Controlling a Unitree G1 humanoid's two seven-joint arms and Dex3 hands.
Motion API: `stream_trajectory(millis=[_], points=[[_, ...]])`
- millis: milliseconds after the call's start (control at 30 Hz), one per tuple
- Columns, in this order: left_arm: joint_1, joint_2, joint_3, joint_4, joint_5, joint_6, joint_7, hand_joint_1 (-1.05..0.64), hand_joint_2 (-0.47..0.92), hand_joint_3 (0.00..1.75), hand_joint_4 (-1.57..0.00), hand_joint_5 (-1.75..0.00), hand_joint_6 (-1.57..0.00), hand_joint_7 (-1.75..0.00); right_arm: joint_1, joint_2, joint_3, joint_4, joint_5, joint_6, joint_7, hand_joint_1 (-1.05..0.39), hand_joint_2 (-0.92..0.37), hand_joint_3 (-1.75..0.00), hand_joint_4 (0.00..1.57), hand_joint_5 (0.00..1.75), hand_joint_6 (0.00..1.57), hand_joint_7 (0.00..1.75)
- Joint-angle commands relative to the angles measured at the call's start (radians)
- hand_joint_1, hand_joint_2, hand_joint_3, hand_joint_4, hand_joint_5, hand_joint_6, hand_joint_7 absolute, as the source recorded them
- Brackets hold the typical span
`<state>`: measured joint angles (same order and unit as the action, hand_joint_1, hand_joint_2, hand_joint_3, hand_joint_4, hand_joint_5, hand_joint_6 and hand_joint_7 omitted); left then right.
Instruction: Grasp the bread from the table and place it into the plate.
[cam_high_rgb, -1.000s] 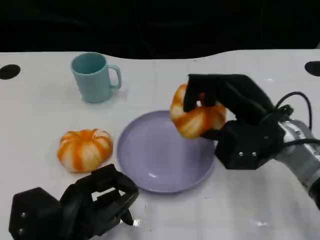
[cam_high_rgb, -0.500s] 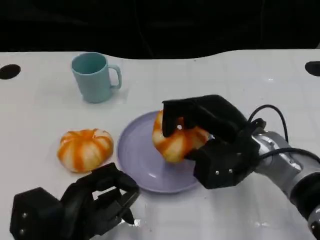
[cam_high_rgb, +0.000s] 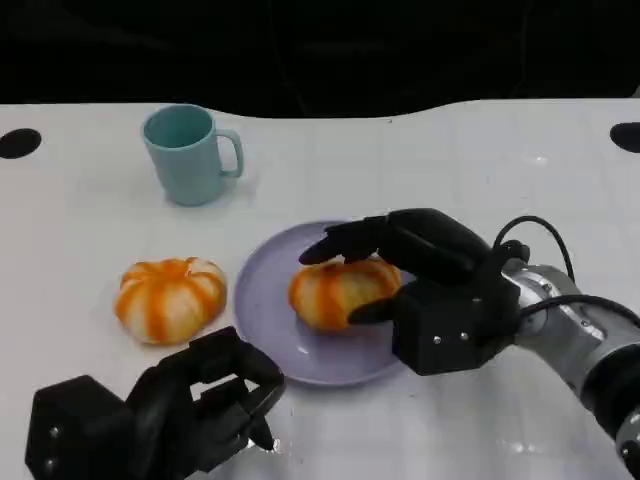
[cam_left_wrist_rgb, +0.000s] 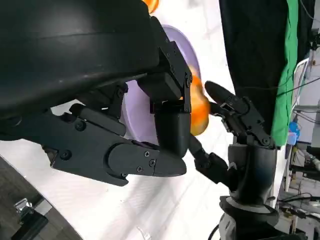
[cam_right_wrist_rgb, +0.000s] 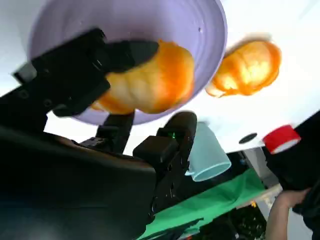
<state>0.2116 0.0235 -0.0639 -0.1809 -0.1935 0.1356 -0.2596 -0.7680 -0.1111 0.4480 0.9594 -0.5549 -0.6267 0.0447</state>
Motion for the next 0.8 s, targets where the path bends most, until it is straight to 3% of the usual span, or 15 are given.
stream_trajectory(millis=[33, 433, 600, 800], points=[[0.011, 0.01, 0.007, -0.012, -0.002, -0.003, 0.005, -0.5, 0.91, 0.31, -0.72, -1.75, -0.73, -1.39, -0.018, -0.038, 0.014, -0.029, -0.01, 0.004, 0.049, -0.6, -0.92, -0.22, 0.16, 0.36, 0.36, 0.0], [0.01, 0.005, 0.008, -0.019, -0.004, 0.011, 0.015, -0.5, 0.91, 0.3, -0.74, -1.75, -0.74, -1.4, 0.046, -0.104, -0.015, -0.218, 0.054, 0.077, 0.251, -0.68, -0.92, -0.24, 0.0, 0.31, 0.24, 0.0], [0.013, 0.006, 0.007, -0.026, -0.007, 0.014, 0.015, -0.49, 0.91, 0.31, -0.74, -1.75, -0.74, -1.39, 0.107, -0.142, -0.045, -0.324, 0.087, 0.1, 0.272, -0.66, -0.92, -0.25, 0.04, 0.34, 0.26, 0.01], [0.013, 0.007, 0.008, -0.025, -0.01, 0.017, 0.014, -0.49, 0.91, 0.31, -0.74, -1.75, -0.74, -1.39, 0.205, -0.198, -0.092, -0.433, 0.121, 0.064, 0.245, -0.6, -0.92, -0.16, 0.16, 0.42, 0.35, 0.05]])
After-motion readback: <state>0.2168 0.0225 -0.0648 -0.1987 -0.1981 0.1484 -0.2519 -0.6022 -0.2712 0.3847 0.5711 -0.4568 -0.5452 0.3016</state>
